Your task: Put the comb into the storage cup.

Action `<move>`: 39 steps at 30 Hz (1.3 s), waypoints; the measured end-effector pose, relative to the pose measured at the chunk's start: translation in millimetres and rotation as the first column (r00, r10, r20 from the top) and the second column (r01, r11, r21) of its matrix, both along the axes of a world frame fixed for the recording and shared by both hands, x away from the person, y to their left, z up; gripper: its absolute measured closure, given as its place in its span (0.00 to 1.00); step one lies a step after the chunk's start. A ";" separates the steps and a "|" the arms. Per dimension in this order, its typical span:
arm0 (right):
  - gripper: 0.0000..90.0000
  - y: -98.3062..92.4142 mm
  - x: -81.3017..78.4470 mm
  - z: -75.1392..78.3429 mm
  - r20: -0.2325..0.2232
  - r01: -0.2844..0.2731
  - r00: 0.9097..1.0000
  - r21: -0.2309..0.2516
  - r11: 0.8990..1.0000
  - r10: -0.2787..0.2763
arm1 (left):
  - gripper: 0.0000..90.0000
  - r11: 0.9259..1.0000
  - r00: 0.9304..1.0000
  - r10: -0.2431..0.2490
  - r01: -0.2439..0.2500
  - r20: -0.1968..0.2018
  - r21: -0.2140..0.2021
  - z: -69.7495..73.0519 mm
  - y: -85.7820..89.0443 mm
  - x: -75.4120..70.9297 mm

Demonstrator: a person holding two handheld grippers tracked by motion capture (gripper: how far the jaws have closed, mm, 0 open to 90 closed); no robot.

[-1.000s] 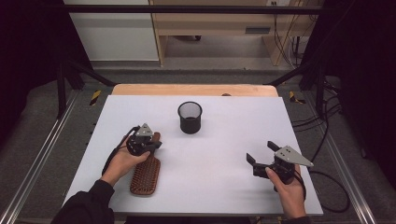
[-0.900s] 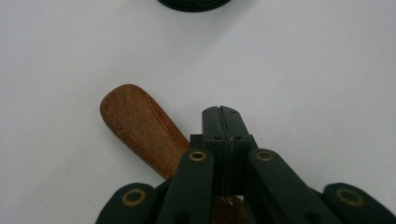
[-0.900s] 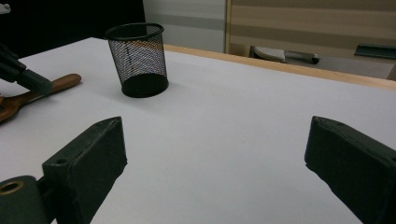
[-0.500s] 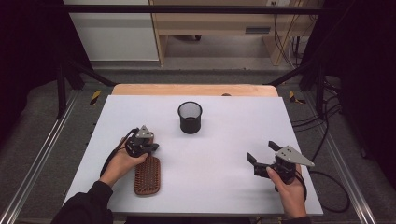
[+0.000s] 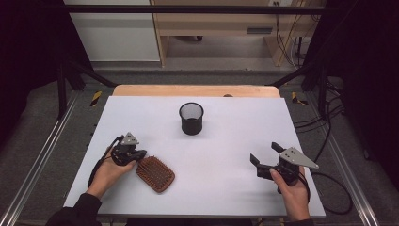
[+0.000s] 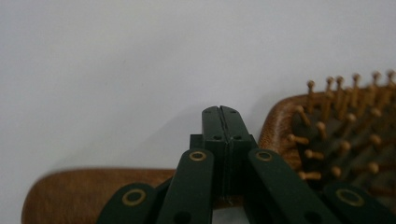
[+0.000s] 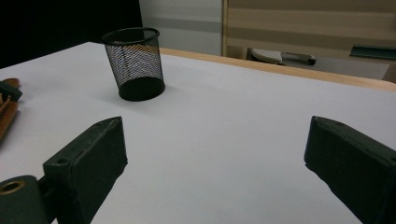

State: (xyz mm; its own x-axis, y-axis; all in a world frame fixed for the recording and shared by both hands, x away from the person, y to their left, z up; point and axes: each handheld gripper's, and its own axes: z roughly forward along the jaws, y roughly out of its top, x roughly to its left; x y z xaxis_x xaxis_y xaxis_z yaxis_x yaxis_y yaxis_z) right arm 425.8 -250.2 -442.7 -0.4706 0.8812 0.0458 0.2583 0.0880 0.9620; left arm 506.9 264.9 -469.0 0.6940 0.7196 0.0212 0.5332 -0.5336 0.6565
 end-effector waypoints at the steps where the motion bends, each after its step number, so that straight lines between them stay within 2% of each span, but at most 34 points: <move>1: 0.06 0.0 0.1 0.0 0.000 0.000 1.000 -0.001 1.000 0.000 | 1.00 1.000 1.000 0.010 -0.010 0.001 -0.008 -0.7 3.9 -2.6; 9: 0.06 1.3 1.6 -1.0 -0.003 -0.006 1.000 -0.011 1.000 0.006 | 1.00 0.997 0.998 0.058 -0.058 0.012 -0.053 -3.6 23.1 -22.0; 14: 0.06 1.3 1.1 -0.8 -0.002 -0.002 1.000 -0.015 1.000 0.002 | 1.00 0.996 0.997 0.078 -0.078 0.010 -0.044 -3.1 32.5 -33.1; 17: 0.06 0.9 0.9 -0.7 -0.003 0.001 1.000 -0.015 1.000 -0.001 | 1.00 0.993 0.996 0.086 -0.085 0.014 -0.081 -1.1 36.5 -38.6; 26: 0.07 1.0 1.4 -1.2 -0.007 -0.002 1.000 -0.021 1.000 0.002 | 1.00 0.996 0.997 0.080 -0.079 0.018 -0.045 -0.8 34.2 -48.7; 32: 0.06 0.6 1.3 -1.0 -0.007 -0.001 1.000 -0.025 1.000 0.001 | 1.00 0.997 0.996 0.073 -0.072 0.041 -0.036 2.0 27.3 -66.2; 39: 0.06 1.9 1.0 -0.9 -0.009 -0.007 1.000 -0.029 1.000 0.006 | 1.00 0.998 0.998 0.058 -0.058 0.017 -0.005 -0.9 17.2 -79.7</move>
State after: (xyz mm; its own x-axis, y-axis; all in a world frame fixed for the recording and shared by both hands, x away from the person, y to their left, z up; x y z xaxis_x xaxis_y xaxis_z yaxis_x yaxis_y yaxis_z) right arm 426.7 -248.3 -443.6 -0.4760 0.8791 0.0248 0.2666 0.1174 0.9566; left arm 427.2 282.0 -469.9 0.6508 0.7587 0.0291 0.5517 -0.4989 0.6684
